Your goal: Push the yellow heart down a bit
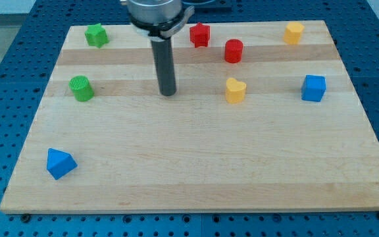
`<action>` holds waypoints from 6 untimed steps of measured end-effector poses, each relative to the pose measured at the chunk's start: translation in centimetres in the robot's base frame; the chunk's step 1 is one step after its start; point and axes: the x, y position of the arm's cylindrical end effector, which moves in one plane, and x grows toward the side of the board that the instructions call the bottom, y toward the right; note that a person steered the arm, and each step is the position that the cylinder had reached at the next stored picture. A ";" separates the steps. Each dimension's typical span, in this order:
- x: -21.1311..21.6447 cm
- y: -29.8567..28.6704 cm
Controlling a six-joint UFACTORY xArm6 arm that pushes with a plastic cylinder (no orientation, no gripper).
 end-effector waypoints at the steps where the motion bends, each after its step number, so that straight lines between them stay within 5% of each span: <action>1: -1.1 3.0; 6: 0.1 13.9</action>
